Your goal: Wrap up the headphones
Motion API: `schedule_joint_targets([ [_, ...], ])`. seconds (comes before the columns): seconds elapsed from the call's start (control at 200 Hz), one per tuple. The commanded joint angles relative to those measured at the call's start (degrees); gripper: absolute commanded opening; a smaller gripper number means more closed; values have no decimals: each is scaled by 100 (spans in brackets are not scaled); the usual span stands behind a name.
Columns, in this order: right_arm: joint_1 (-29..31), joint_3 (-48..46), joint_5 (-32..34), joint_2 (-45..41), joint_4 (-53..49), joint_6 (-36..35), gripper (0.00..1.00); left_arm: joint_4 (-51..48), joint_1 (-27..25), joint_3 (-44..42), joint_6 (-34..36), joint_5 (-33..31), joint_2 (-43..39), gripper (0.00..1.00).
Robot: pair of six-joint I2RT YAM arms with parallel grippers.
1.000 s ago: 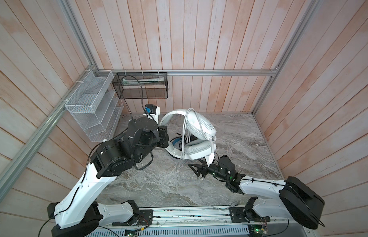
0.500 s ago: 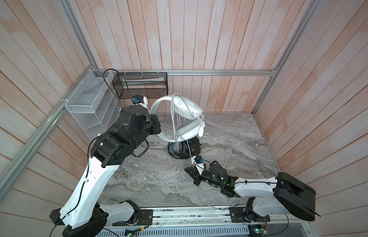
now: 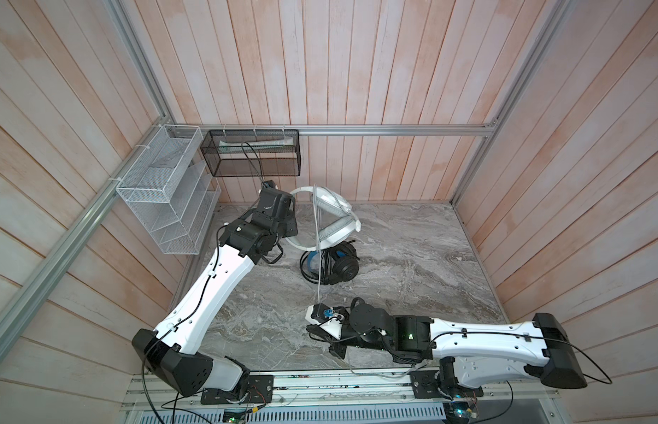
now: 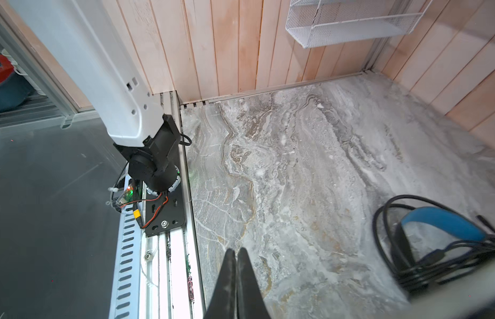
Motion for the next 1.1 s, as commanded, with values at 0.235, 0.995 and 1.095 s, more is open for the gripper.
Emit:
schedule_joint_targets([
  [0.235, 33, 1711, 1778, -662, -3406, -688, 0, 989, -893, -1885, 955, -2031, -725, 0],
  [0.995, -305, 2307, 2100, -429, -3449, -1397, 0, 951, -2580, -3116, 1252, -2070, -1333, 0],
  [1.095, -631, 2121, 2211, -671, -3233, -1565, 0, 1162, -2607, -3303, 1406, -1748, -1570, 0],
])
